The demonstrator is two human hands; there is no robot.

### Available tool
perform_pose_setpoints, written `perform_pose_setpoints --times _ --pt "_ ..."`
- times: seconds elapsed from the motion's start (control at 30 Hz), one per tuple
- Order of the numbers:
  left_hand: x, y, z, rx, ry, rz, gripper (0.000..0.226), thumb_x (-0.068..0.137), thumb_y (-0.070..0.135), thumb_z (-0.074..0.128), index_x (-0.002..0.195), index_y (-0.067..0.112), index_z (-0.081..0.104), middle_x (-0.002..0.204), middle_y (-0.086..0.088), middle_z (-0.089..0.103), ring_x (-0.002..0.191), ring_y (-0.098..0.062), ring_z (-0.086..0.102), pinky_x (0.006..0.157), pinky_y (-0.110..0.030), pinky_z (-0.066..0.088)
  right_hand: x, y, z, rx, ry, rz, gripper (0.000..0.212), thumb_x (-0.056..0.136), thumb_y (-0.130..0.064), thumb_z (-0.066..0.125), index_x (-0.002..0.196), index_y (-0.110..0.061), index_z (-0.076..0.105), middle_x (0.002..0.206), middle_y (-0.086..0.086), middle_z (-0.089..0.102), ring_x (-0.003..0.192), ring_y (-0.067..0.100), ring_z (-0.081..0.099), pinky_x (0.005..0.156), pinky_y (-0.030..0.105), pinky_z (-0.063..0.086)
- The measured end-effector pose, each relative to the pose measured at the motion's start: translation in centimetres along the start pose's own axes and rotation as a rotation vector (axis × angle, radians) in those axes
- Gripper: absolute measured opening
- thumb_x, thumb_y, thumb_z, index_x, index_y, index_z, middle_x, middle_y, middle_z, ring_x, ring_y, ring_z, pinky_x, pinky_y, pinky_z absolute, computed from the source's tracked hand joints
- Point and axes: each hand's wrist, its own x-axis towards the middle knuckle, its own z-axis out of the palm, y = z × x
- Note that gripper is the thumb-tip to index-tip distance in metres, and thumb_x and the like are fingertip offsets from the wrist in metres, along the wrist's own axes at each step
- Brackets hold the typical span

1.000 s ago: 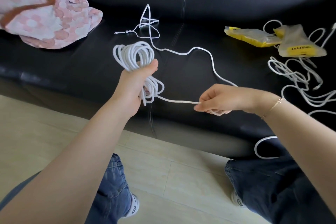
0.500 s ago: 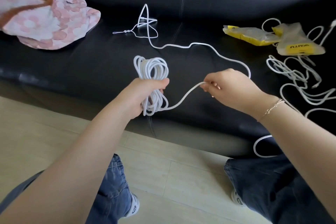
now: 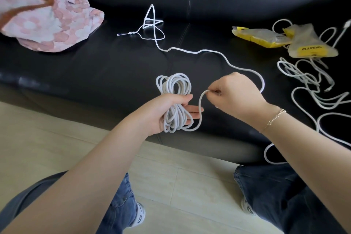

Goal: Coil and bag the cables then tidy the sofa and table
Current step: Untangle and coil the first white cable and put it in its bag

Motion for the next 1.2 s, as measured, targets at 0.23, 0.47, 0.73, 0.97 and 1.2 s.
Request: perform_pose_setpoints --times 0.23,0.47,0.73,0.97,1.2 --pt "-0.3 0.1 0.5 -0.111 -0.022 -0.023 0.014 0.093 0.018 0.063 0.094 0.008 0.054 0.098 -0.015 0.075 0.098 -0.030 0.072 0.106 -0.048 0.045 0.0 0.1 0.0 0.009 0.015 0.023 0.029 0.091 -0.019 0.053 0.069 -0.008 0.068 0.058 0.005 0.058 0.054 0.022 0.054 0.052 0.029 0.046" --pt "-0.3 0.1 0.4 -0.012 0.009 -0.037 0.022 0.090 0.025 0.068 0.078 0.007 0.071 0.075 -0.006 0.071 0.070 -0.019 0.066 0.085 -0.034 0.054 0.2 0.1 -0.7 -0.062 -0.108 0.142 0.043 0.089 -0.047 0.052 0.069 -0.012 0.068 0.063 0.003 0.063 0.061 0.021 0.060 0.053 0.026 0.046" --pt "-0.4 0.2 -0.1 0.182 0.058 -0.026 0.059 0.053 0.044 0.084 0.096 0.007 0.070 0.089 -0.010 0.068 0.101 -0.034 0.066 0.106 -0.048 0.045 0.3 1.5 -3.0 0.468 -0.348 0.249 0.066 0.076 -0.067 0.061 0.064 -0.004 0.051 0.051 -0.006 0.029 0.045 0.008 0.028 0.048 0.021 0.027" --pt "0.5 -0.6 -0.3 0.522 0.204 -0.013 0.044 0.075 0.040 0.082 0.104 0.008 0.071 0.090 -0.011 0.073 0.079 -0.022 0.067 0.084 -0.037 0.055 0.3 1.0 -3.6 0.891 -0.137 0.149 0.046 0.091 -0.043 0.060 0.069 -0.002 0.053 0.061 0.011 0.038 0.056 0.015 0.035 0.055 0.009 0.035" --pt "0.7 -0.9 -0.3 0.637 0.163 0.014 0.034 0.079 0.045 0.077 0.095 0.015 0.072 0.080 0.000 0.071 0.071 -0.014 0.065 0.072 -0.028 0.051 0.4 0.6 -3.5 0.958 0.066 0.122 0.045 0.094 -0.033 0.058 0.073 0.006 0.053 0.062 0.013 0.044 0.050 0.004 0.039 0.055 0.007 0.036"
